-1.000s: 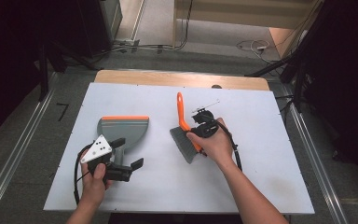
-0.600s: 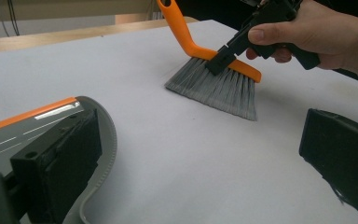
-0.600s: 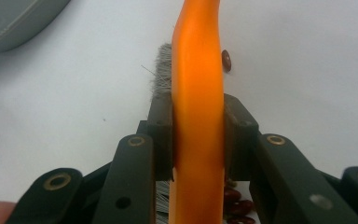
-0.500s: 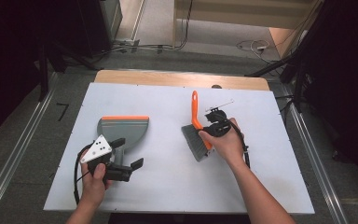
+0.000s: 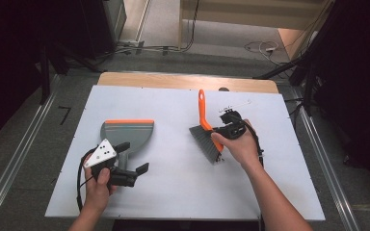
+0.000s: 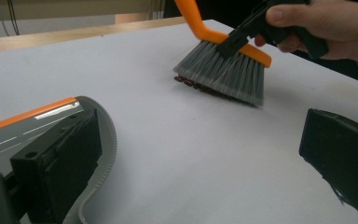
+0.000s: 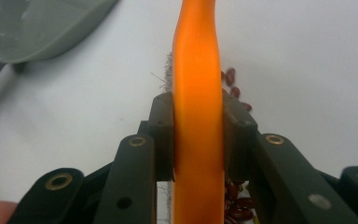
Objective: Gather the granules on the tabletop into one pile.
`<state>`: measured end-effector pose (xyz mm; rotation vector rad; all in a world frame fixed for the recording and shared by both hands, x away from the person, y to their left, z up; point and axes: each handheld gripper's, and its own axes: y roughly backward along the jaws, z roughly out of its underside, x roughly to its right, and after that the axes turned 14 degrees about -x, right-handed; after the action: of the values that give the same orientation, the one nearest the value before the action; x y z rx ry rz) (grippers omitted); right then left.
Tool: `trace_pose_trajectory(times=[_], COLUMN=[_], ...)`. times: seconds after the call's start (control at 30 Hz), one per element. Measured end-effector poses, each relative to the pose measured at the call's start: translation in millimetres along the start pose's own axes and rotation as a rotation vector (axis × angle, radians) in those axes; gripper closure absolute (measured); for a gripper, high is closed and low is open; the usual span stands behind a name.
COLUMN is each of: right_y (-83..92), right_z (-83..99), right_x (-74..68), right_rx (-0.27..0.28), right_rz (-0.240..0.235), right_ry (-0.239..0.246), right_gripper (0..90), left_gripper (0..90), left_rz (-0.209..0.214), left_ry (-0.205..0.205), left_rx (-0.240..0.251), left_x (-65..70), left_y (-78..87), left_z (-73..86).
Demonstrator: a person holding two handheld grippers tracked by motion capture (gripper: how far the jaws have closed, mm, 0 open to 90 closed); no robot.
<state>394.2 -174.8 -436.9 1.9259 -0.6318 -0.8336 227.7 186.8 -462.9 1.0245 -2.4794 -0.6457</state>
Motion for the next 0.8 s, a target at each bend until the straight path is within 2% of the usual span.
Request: trace_pose_trajectory(times=[0.1, 0.13, 0.2, 0.27, 0.3, 0.4, 0.53, 0.57, 0.63, 0.7, 0.77, 0.8], right_y=[19.0, 26.8, 37.0, 43.1, 45.9, 46.0, 33.0, 29.7, 24.3, 17.1, 12.0, 11.0], right_z=[-1.5, -1.2, 0.9, 5.2, 9.0, 20.0, 34.7, 36.8, 39.2, 38.7, 35.3, 32.3], right_x=[-11.3, -16.8, -23.5, -26.9, -27.3, -25.5, -19.8, -18.7, -16.8, -13.6, -10.1, -7.7], right_rx=[0.022, 0.022, -0.004, -0.025, -0.044, -0.089, -0.179, -0.198, -0.218, -0.233, -0.228, -0.227], right_rz=[0.003, 0.032, 0.080, 0.106, 0.098, 0.077, 0.045, 0.043, 0.035, 0.049, 0.066, 0.061], right_ry=[0.122, 0.183, 0.273, 0.354, 0.403, 0.502, 0.661, 0.690, 0.708, 0.704, 0.721, 0.711], right_gripper=[68.5, 68.5, 68.6, 68.6, 68.6, 68.6, 68.6, 68.7, 68.7, 68.7, 68.7, 68.6], left_gripper=[0.0, 0.0, 0.0, 0.0, 0.0, 0.0, 0.0, 0.0, 0.0, 0.0, 0.0, 0.0], left_rz=[-0.001, -0.001, 0.001, -0.001, 0.000, 0.000, 0.000, 0.000, -0.001, 0.000, -0.001, -0.002], left_ry=[-0.001, -0.001, -0.001, -0.002, -0.001, 0.001, 0.000, -0.001, 0.000, 0.002, 0.002, 0.001], left_rx=[0.000, -0.001, 0.001, 0.001, 0.001, 0.001, 0.000, -0.002, -0.005, -0.004, -0.006, -0.006], left_x=[0.2, 0.3, 0.6, 0.5, 0.4, 0.1, 0.6, 0.6, 1.0, 1.2, 1.0, 1.0], left_y=[-1.1, -1.1, -1.3, -1.1, -0.8, -0.7, -1.9, -2.0, -2.5, -3.3, -3.5, -3.6], left_z=[-0.2, -0.2, -0.3, -0.2, -0.3, -0.3, -0.4, -0.4, -0.5, -0.5, -0.5, -0.5])
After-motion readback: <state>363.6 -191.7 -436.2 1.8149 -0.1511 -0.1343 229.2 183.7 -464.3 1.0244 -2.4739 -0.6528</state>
